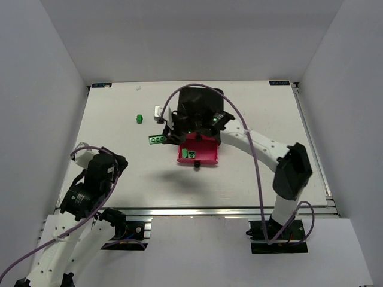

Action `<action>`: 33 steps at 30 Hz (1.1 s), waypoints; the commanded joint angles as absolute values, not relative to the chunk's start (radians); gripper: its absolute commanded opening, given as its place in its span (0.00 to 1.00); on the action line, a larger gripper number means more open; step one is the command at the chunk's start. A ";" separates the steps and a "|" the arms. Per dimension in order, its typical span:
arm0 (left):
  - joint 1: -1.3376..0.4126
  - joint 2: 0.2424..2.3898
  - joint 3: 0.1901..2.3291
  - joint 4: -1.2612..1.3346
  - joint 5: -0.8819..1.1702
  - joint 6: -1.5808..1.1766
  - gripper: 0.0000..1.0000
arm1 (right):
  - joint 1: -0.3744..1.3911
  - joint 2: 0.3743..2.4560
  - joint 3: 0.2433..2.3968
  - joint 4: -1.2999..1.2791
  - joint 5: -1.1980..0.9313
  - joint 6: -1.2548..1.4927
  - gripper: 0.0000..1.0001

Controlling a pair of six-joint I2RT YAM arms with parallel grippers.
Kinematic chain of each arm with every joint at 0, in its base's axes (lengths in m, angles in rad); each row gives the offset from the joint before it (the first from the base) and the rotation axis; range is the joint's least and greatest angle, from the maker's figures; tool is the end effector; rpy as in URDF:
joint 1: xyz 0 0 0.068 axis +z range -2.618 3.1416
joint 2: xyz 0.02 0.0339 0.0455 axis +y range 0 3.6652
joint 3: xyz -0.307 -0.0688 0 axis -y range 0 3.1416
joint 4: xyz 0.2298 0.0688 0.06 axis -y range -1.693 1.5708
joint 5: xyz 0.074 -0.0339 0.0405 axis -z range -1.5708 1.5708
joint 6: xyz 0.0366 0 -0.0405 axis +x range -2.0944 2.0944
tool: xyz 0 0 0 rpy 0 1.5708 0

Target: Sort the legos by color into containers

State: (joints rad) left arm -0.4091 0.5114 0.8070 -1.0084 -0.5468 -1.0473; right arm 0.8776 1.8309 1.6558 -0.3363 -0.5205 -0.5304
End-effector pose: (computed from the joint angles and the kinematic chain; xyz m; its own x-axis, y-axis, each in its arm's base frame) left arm 0.0390 0.0038 0.3192 -0.2817 -0.6842 -0.6727 -0.5302 0.6953 -0.4852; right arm 0.2594 0.3408 0.3775 0.2080 -0.4364 -0.8754 -0.9729 0.0000 -0.2312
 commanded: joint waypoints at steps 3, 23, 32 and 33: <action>-0.413 0.552 0.750 -0.870 -0.535 -1.002 0.73 | 0.859 1.703 1.487 -0.437 -0.381 -0.583 0.00; -0.379 1.009 0.877 -0.548 -0.417 -0.742 0.87 | 0.712 1.617 1.181 -0.402 -0.026 -0.565 0.04; -0.218 1.241 1.020 -0.494 -0.290 -0.643 0.90 | 0.670 1.623 1.241 -0.483 -0.126 -0.575 0.67; -0.197 1.299 1.037 -0.491 -0.269 -0.629 0.90 | 0.664 1.617 1.249 -0.494 -0.138 -0.575 0.68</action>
